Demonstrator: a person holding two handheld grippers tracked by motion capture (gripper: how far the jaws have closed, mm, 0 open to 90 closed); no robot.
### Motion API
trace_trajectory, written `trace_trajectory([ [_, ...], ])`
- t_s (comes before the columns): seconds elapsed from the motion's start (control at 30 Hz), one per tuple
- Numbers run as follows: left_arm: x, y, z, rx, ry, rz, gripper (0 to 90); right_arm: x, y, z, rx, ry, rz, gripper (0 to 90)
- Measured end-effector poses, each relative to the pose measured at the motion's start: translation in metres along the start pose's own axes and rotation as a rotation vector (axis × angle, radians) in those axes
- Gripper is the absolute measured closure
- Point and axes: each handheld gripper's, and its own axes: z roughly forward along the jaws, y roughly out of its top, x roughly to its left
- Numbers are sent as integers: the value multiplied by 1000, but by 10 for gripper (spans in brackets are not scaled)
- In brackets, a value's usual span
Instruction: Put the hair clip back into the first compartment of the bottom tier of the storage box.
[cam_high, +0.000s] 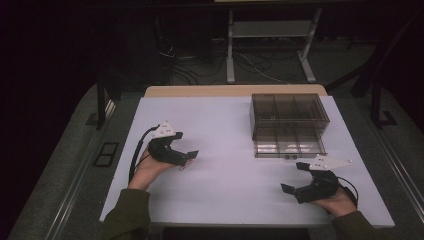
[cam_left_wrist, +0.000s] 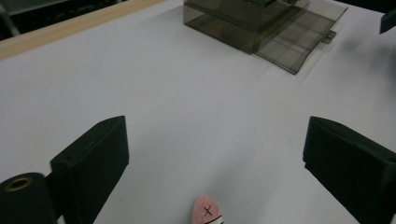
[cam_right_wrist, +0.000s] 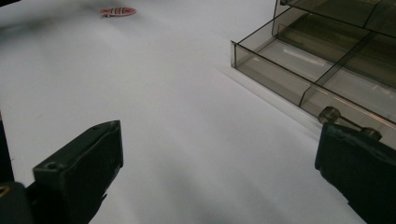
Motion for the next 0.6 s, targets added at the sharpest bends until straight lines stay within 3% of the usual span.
trace_trajectory([
  [0.07, 1, 0, 0, 1, 11, -3, 128, 0, 0, 0, 1, 1, -1, 5],
  [0.27, 4, -2, -1, 17, 35, -10, 156, 0, 0, -1, -3, 2, 2, 5],
  [0.6, 6, -5, -1, 56, 46, -47, 237, 0, 0, -1, -4, 4, 2, 5],
])
